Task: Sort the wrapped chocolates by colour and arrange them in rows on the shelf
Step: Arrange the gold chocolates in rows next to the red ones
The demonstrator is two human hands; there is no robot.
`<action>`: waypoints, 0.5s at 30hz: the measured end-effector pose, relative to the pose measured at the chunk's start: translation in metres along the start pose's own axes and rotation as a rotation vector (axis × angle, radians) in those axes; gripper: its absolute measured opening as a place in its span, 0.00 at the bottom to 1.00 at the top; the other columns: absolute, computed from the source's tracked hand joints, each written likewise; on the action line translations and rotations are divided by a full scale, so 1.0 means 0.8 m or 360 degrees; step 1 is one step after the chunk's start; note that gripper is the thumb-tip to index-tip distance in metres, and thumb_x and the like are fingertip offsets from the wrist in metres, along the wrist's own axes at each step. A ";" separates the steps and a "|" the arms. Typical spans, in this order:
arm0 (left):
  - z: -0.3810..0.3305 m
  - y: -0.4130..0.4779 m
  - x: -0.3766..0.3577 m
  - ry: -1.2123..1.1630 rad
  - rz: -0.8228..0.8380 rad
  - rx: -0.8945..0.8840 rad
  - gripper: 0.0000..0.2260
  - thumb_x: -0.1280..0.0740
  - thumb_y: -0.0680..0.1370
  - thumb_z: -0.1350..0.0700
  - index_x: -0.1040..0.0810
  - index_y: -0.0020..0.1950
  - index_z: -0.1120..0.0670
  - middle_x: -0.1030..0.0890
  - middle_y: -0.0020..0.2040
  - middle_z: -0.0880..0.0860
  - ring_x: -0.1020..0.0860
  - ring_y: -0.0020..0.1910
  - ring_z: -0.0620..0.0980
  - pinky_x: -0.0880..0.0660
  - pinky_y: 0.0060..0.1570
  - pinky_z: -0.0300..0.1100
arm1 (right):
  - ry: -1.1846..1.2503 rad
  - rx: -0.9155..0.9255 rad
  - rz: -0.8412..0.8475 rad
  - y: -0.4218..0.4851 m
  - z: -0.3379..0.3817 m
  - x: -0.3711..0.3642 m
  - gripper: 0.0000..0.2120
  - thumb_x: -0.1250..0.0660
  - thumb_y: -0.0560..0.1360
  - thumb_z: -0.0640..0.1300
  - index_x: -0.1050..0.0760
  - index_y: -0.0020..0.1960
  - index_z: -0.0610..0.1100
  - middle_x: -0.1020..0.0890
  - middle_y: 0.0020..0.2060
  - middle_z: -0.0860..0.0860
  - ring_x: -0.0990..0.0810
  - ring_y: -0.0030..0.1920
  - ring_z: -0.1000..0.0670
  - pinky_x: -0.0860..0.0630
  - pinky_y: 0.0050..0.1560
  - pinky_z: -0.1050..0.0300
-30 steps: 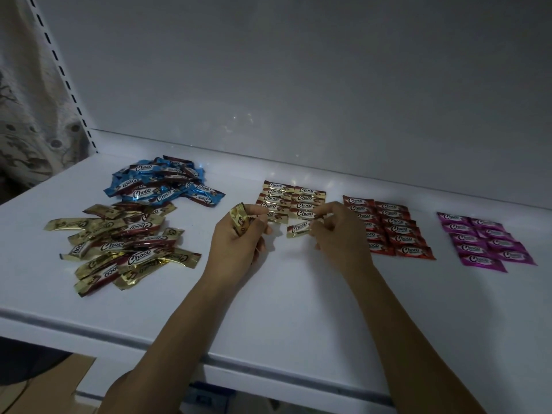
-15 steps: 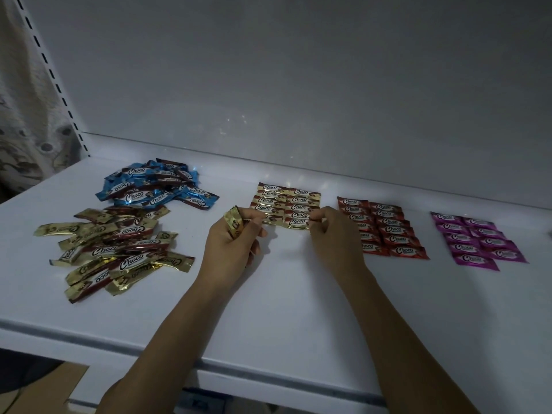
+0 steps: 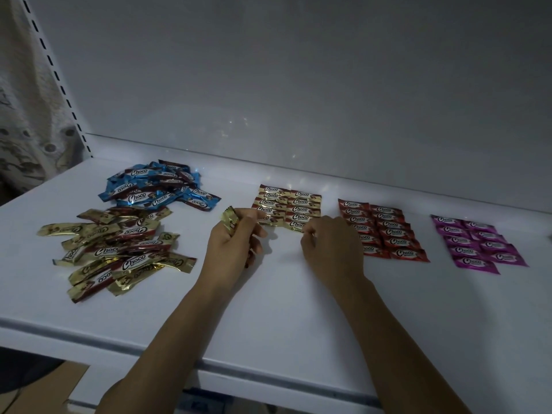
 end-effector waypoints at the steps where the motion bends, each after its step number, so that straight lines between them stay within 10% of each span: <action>1: 0.000 -0.001 0.000 -0.0055 0.0005 0.0035 0.15 0.43 0.83 0.50 0.21 0.46 0.54 0.21 0.34 0.50 0.26 0.28 0.43 0.31 0.25 0.33 | -0.0001 0.0005 -0.0026 0.000 -0.001 0.000 0.06 0.38 0.75 0.42 0.22 0.44 0.46 0.20 0.39 0.52 0.25 0.43 0.48 0.33 0.42 0.55; 8: -0.003 0.000 -0.001 -0.0320 0.0087 0.0067 0.23 0.48 0.80 0.39 0.20 0.53 0.52 0.22 0.36 0.58 0.27 0.29 0.50 0.33 0.26 0.38 | 0.1371 0.0068 0.0021 -0.014 0.057 0.015 0.05 0.32 0.74 0.51 0.22 0.50 0.56 0.18 0.40 0.60 0.21 0.42 0.60 0.27 0.41 0.67; 15: -0.009 -0.002 -0.005 -0.0188 0.0171 -0.0043 0.18 0.43 0.82 0.48 0.23 0.55 0.61 0.26 0.33 0.55 0.28 0.29 0.46 0.32 0.26 0.36 | 0.1308 0.0332 0.0075 -0.021 0.074 0.003 0.08 0.31 0.70 0.46 0.19 0.48 0.50 0.26 0.44 0.58 0.27 0.45 0.63 0.34 0.43 0.74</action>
Point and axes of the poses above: each hand's wrist, its own y-axis towards the middle knuckle, its own x-axis out of the back of the hand, z = x × y, the point moved 4 cm from there along y, towards the middle knuckle
